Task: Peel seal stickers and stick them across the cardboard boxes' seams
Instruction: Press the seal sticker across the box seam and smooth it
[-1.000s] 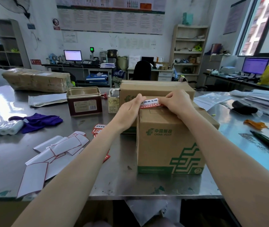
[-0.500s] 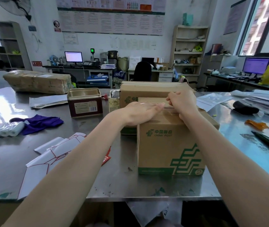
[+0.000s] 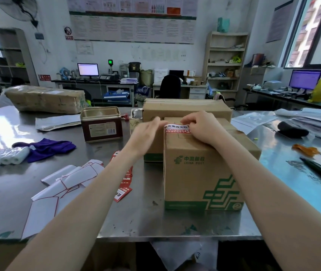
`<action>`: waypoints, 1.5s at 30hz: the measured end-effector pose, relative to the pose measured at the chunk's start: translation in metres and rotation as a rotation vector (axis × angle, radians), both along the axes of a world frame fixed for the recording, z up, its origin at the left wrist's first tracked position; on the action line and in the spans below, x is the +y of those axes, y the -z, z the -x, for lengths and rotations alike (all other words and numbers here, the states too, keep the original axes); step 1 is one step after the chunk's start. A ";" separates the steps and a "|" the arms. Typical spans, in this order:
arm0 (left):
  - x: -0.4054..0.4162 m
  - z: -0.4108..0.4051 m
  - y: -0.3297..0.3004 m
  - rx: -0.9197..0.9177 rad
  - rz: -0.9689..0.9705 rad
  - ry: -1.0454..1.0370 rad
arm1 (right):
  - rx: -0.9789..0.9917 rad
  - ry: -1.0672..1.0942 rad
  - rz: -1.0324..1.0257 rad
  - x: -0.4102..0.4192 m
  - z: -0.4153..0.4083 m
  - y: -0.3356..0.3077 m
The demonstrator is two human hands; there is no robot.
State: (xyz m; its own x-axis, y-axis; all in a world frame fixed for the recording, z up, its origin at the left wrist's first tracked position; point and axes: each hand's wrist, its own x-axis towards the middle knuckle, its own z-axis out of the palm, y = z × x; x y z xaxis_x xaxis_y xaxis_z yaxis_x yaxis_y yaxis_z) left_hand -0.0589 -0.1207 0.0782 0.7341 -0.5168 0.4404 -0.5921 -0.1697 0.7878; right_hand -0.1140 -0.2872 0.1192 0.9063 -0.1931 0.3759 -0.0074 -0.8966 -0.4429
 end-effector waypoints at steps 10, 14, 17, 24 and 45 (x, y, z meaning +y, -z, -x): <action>-0.008 -0.018 -0.015 -0.355 -0.690 -0.054 | 0.046 -0.005 0.027 0.001 -0.002 0.000; -0.011 -0.020 -0.015 -0.344 -0.696 -0.075 | 0.030 0.028 0.011 -0.001 -0.004 0.001; -0.011 -0.017 -0.007 -0.378 -0.582 -0.081 | 0.082 0.047 -0.017 -0.002 -0.005 0.000; -0.015 -0.008 -0.006 -0.074 -0.258 0.004 | 0.167 0.059 -0.055 -0.002 -0.003 -0.010; -0.027 -0.023 -0.030 -0.092 -0.325 -0.072 | 0.222 0.120 0.075 -0.012 -0.035 -0.014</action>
